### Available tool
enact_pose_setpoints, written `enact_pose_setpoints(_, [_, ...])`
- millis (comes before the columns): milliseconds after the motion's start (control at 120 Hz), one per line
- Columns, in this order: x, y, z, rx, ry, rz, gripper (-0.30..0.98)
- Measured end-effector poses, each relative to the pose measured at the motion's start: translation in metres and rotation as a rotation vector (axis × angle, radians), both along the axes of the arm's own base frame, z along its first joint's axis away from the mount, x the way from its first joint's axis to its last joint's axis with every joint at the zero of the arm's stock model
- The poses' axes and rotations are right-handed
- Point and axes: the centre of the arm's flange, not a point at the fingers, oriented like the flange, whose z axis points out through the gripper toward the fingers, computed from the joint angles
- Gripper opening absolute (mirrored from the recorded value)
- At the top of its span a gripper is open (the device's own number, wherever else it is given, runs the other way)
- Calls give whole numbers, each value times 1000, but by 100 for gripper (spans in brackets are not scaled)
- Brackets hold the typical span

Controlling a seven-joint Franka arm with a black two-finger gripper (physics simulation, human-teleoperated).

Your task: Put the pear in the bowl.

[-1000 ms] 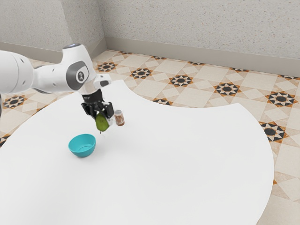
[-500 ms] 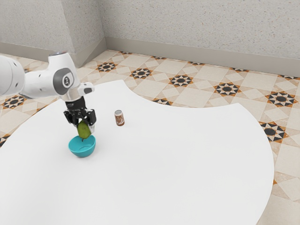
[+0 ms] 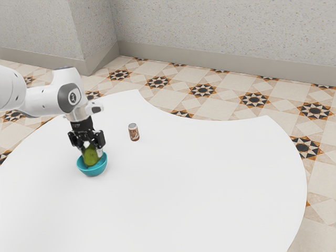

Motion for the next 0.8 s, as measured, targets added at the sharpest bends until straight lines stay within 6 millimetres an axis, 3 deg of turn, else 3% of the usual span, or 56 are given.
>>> enact_pose_setpoints(142, [0,0,10,0,-13,-4,60])
enact_pose_setpoints(292, [1,-9,54,21,-69,-29,64])
enact_pose_setpoints(508, [18,-67,141,117,-161,-239,67])
enact_pose_setpoints(650, [29,-85,195,162,-188,-369,68])
enact_pose_setpoints(800, [25,-133,248,203,-216,-551,68])
